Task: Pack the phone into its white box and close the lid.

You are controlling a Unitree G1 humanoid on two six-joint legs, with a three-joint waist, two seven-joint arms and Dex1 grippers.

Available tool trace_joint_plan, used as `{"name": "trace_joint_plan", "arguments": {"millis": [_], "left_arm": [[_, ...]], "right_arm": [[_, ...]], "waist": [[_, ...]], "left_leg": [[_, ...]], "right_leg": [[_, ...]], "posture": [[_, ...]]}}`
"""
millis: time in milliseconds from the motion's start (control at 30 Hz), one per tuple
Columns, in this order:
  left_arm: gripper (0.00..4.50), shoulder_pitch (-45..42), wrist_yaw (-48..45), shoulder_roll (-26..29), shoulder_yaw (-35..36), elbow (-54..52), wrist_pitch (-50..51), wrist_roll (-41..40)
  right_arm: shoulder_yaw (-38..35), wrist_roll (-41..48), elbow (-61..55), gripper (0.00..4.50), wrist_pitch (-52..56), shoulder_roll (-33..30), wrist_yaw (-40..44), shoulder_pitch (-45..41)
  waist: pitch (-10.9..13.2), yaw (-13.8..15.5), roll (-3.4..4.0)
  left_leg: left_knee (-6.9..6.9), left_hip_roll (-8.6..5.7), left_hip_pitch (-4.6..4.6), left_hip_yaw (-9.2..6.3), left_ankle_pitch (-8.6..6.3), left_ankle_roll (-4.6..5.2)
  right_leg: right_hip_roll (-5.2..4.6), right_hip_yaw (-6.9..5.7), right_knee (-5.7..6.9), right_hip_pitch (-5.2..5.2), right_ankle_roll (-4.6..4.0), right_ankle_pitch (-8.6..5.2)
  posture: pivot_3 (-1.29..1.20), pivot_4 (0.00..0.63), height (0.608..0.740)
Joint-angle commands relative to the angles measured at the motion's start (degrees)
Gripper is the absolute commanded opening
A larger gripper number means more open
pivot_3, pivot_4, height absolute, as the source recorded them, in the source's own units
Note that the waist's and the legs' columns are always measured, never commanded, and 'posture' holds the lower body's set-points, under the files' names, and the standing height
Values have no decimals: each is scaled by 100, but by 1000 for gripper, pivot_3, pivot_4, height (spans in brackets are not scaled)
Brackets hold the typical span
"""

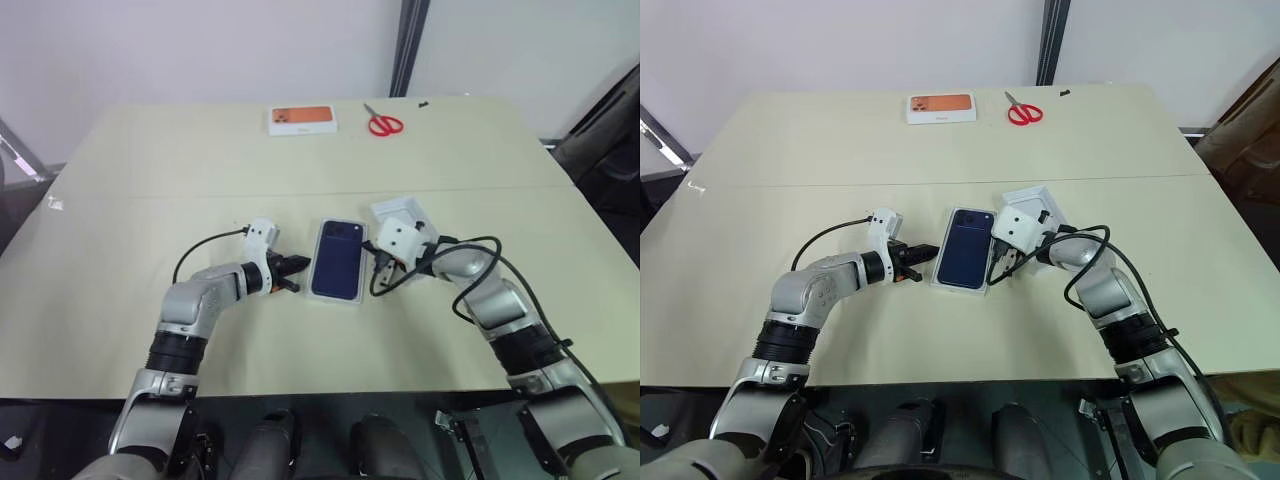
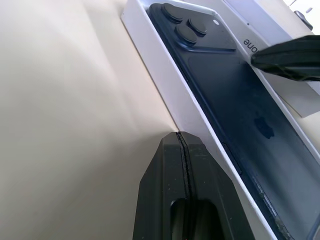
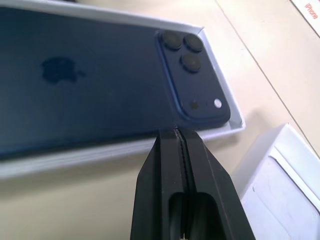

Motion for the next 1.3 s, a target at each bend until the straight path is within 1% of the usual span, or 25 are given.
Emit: {"name": "trace_joint_plan", "arguments": {"millis": [33, 267, 400, 533, 633, 833, 1067, 1300], "left_arm": [[0, -6, -52, 54, 66, -203, -1, -39], [0, 11, -69, 10, 16, -239, 36, -52], [0, -17, -78, -12, 9, -235, 67, -65], [0, -10, -71, -66, -3, -318, 158, -117], [0, -15, -58, -100, -23, -350, 181, -103], [0, -12, -50, -79, 37, -347, 178, -86], [0, 20, -42, -60, 50, -345, 99, -49], [0, -29, -177, 138, 69, -249, -1, 3]], "right_arm": [[-22, -25, -106, 10, 76, -151, 112, 122], [9, -60, 113, 10, 6, -90, 79, 42], [156, -159, 218, 10, -134, 96, -21, 11], [129, -174, 504, 10, -212, 359, -156, -312], [138, -229, 693, 10, -296, 415, -162, -478], [126, -289, 757, 10, -459, 272, -42, -420], [-11, -174, 415, 10, -309, 94, 156, -231], [-207, -65, -34, 10, -133, -154, 253, 44]], "waist": [[0, 3, -1], [0, -11, -1], [0, -9, -1], [0, -25, -1], [0, -20, -1], [0, -6, -1], [0, -8, -1], [0, -6, -1]], "left_leg": [[1, 0, 0, 0, 0, 0], [-2, 2, 0, 1, 0, 0], [0, 2, 0, 1, 0, 0], [-1, 2, 0, 2, 0, -1], [-2, 2, 0, 2, 1, -1], [0, 1, -1, 2, 1, -1], [0, 1, -1, 2, 1, -1], [0, 1, -1, 1, 1, -1]], "right_leg": [[0, -1, 0, 1, 0, 0], [2, 1, 0, -2, 0, 0], [2, 1, 0, -1, 0, 0], [2, 1, 1, -3, 0, 0], [3, 1, 2, -5, 0, 0], [2, 1, 1, -4, 0, 0], [2, 1, 1, -3, 0, 0], [2, 1, 1, -3, 0, 0]], "posture": [[0, 150, 734], [0, 150, 734], [0, 150, 734], [0, 150, 734], [0, 150, 734], [0, 150, 734], [0, 150, 734], [0, 150, 734]]}}
